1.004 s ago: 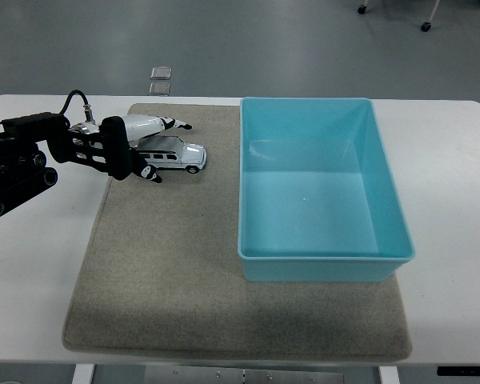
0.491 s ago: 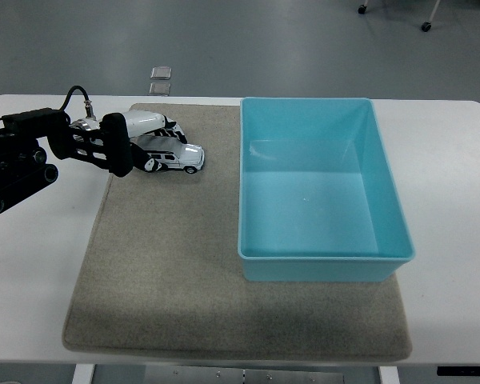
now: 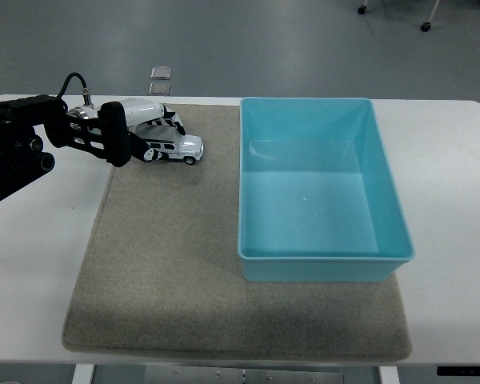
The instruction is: Left hand put the white car in the blue box
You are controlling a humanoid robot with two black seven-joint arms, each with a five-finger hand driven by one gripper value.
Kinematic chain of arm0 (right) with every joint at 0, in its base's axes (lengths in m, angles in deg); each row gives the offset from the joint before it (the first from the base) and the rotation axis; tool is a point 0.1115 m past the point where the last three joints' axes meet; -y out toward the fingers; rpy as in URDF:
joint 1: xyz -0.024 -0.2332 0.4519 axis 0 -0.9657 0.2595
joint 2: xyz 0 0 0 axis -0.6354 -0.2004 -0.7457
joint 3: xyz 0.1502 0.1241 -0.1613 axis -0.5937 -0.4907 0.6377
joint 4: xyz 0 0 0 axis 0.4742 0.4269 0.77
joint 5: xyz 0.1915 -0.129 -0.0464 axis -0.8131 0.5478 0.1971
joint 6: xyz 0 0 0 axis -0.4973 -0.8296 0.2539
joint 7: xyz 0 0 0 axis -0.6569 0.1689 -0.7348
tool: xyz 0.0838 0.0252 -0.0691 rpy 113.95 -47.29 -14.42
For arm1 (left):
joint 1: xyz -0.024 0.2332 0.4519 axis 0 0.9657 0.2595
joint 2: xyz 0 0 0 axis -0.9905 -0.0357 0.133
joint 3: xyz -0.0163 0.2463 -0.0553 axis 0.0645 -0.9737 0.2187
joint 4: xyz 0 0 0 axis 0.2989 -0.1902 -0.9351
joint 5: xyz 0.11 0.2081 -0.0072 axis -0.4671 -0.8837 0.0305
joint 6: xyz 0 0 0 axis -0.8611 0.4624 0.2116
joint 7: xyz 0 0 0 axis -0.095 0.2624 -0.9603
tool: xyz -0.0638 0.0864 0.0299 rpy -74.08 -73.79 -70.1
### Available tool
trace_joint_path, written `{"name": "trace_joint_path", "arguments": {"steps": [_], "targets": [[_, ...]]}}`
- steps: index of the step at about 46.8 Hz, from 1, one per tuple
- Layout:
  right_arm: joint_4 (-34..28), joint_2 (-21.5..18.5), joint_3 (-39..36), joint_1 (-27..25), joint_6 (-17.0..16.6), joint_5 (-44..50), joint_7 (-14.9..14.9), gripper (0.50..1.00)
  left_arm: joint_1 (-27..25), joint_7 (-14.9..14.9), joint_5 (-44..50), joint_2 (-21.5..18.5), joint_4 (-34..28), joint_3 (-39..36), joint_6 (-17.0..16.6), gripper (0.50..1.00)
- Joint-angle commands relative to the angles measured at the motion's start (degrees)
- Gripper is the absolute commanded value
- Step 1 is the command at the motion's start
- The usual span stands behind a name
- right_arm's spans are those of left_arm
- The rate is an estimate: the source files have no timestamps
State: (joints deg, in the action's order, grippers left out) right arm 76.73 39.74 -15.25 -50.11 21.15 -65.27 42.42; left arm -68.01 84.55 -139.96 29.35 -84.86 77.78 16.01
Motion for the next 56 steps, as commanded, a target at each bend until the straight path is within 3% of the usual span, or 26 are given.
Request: {"name": "trace_joint_path", "arguments": {"steps": [1,11,22,29,44,56], "targets": [[0.00,0.00,0.00,0.00,0.00,0.00,0.00,0.936,-1.34,0.00,0.07,-1.29,-0.18,0.09,0.02,0.500],[0.00,0.00,0.00,0.00,0.00,0.00,0.00,0.936,-5.64,0.00,0.51,-3.57,-0.88,0.26,0.72,0.500],[0.00,0.00,0.00,0.00,0.00,0.00,0.00,0.936,-13.90,0.00,2.53,-4.19,-2.90,0.79,8.37,0.500],[0.00,0.00,0.00,0.00,0.00,0.00,0.00,0.936,-18.21,-0.18,3.32,-3.14,-4.57,0.79,11.01,0.500],[0.00,0.00,0.00,0.00,0.00,0.00,0.00,0.936,-19.36,-0.97,3.32,10.39,-4.40,0.09,12.06,0.500],[0.00,0.00,0.00,0.00,0.00,0.00,0.00,0.936,-18.39,-2.72,2.97,20.59,0.70,0.00,11.54,0.500]]}}
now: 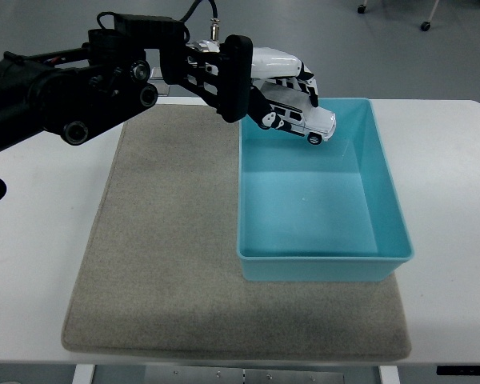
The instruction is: Left hand put the white car in the blue box
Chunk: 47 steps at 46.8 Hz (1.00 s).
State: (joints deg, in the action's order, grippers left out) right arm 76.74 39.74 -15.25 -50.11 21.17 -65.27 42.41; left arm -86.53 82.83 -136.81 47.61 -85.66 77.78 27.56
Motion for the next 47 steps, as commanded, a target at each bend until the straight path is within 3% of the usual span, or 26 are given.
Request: {"name": "trace_joint_path", "arguments": {"steps": [1,11,23,30,33,37,39,47], "targets": [[-0.01,0.00,0.00,0.00,-0.01,0.00,0.01,0.936,0.30,-1.36,-0.18,2.94,1.85,-0.09,-0.09,0.500],[-0.01,0.00,0.00,0.00,-0.01,0.00,0.01,0.936,2.67,-1.80,-1.05,7.86,4.40,-0.17,-0.53,0.500],[-0.01,0.00,0.00,0.00,-0.01,0.00,0.01,0.936,5.22,-1.89,-1.14,11.03,7.48,-0.79,-0.80,0.500],[-0.01,0.00,0.00,0.00,-0.01,0.00,0.01,0.936,6.10,-1.89,-1.05,11.12,7.48,-1.40,-3.78,0.505],[-0.01,0.00,0.00,0.00,-0.01,0.00,0.01,0.936,6.63,-1.89,-1.05,11.12,7.13,-1.58,-4.31,0.674],[-0.01,0.00,0.00,0.00,-0.01,0.00,0.01,0.936,6.80,-1.80,0.00,11.03,6.95,-2.37,-4.40,0.852],[-0.01,0.00,0.00,0.00,-0.01,0.00,0.01,0.936,6.80,-1.80,0.17,11.03,6.86,-2.46,-4.49,0.987],[-0.01,0.00,0.00,0.00,-0.01,0.00,0.01,0.936,6.45,-1.80,0.44,11.12,6.77,-2.37,-4.40,1.000]]}}
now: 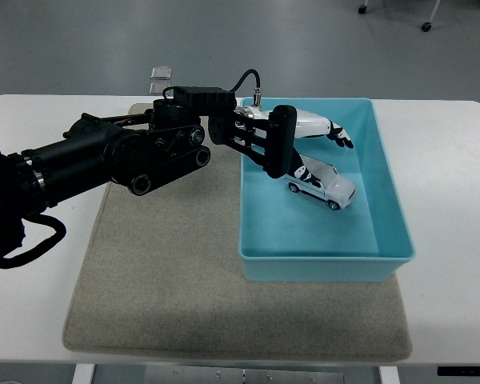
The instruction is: Left hand put the white car in the blue box
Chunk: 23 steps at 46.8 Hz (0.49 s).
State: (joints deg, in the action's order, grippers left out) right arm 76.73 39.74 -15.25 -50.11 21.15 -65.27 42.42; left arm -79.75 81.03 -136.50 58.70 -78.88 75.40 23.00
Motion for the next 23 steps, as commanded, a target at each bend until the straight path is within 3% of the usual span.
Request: {"name": "trace_joint_path", "arguments": {"steps": [1,11,23], "targets": [[0.00,0.00,-0.08,0.00,0.01,-0.01,0.00,0.936,-0.33,0.00,0.30,0.04,0.00,0.01,0.16,1.000],[0.00,0.00,0.00,0.00,0.01,-0.01,0.00,0.936,-0.76,0.00,8.28,-0.93,0.17,0.36,0.07,1.000],[0.00,0.00,0.00,0.00,0.01,-0.01,0.00,0.936,-2.79,-0.09,32.18,-6.55,0.61,0.98,0.77,1.000]]}}
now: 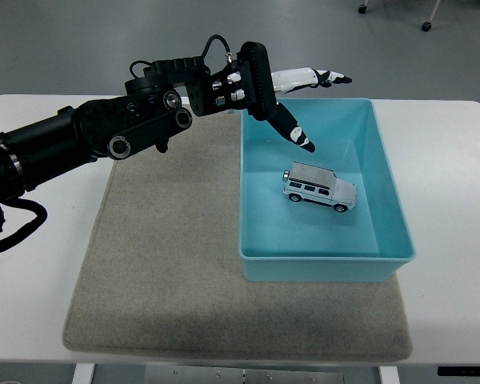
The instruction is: Left hand put the white car in the blue box
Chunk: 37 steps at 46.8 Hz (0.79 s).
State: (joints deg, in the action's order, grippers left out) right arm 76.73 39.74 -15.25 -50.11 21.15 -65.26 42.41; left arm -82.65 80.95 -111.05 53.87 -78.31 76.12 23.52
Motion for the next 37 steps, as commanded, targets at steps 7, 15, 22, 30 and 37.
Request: {"name": "trace_joint_path", "arguments": {"steps": [7,15,22,30,37], "targets": [[0.00,0.00,-0.09,0.00,0.00,-0.01,0.00,0.936,0.82,-0.01,25.71,-5.42,0.30,1.92,0.52,1.000],[0.00,0.00,0.00,0.00,0.00,-0.01,0.00,0.936,3.36,-0.10,42.25,-10.51,0.48,2.28,2.80,1.000],[0.00,0.00,0.00,0.00,0.00,-0.01,0.00,0.936,9.95,-0.27,53.15,-12.28,2.93,6.75,7.98,1.000],[0.00,0.00,0.00,0.00,0.00,-0.01,0.00,0.936,16.01,-7.38,58.87,-11.93,10.06,15.36,19.05,1.000],[0.00,0.00,0.00,0.00,0.00,-0.01,0.00,0.936,19.80,-16.52,61.95,-11.40,12.87,24.85,20.82,1.000]]}}
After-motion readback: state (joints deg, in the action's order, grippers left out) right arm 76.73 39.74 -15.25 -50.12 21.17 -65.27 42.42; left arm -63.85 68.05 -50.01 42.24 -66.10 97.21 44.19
